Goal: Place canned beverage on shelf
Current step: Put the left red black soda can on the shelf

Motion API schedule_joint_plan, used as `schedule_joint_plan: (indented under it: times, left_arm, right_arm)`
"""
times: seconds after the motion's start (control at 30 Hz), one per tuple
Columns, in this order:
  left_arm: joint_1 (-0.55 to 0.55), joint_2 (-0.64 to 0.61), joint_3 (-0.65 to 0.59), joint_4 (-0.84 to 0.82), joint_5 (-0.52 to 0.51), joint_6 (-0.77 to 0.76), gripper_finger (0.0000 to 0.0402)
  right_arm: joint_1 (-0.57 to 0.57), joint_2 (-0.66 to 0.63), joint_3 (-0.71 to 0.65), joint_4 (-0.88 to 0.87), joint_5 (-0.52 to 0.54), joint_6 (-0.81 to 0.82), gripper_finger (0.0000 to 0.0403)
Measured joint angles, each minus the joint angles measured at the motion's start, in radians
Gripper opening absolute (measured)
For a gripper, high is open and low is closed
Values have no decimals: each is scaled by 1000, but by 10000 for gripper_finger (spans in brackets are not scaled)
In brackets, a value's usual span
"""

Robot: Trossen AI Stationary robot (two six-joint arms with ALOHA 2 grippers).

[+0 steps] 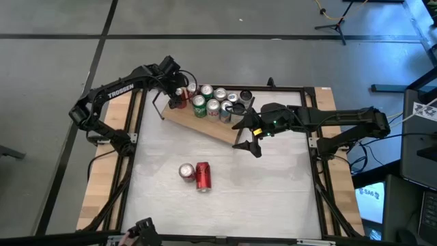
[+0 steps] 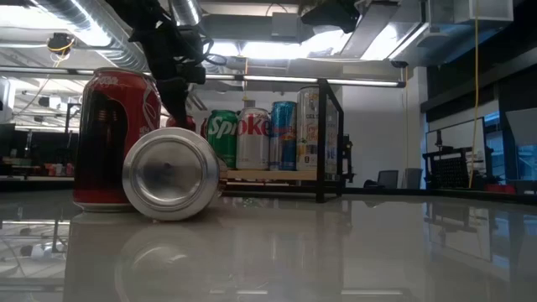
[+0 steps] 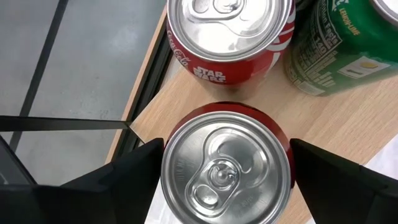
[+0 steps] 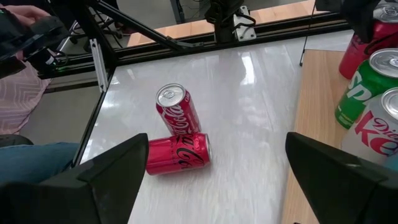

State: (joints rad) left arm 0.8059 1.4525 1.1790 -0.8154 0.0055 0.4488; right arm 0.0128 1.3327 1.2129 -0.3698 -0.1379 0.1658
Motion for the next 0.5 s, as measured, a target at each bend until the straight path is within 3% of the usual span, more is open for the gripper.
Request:
schedule_joint_plan:
  times: [0.27, 0.5]
  left_arm:
    - [0, 0, 0, -1, 0, -1, 333]
    - [0, 0, 0, -1, -1, -4, 360]
  right_arm:
    - [0, 0, 0, 0, 0, 0, 372]
    - [0, 0, 0, 0, 0, 0, 372]
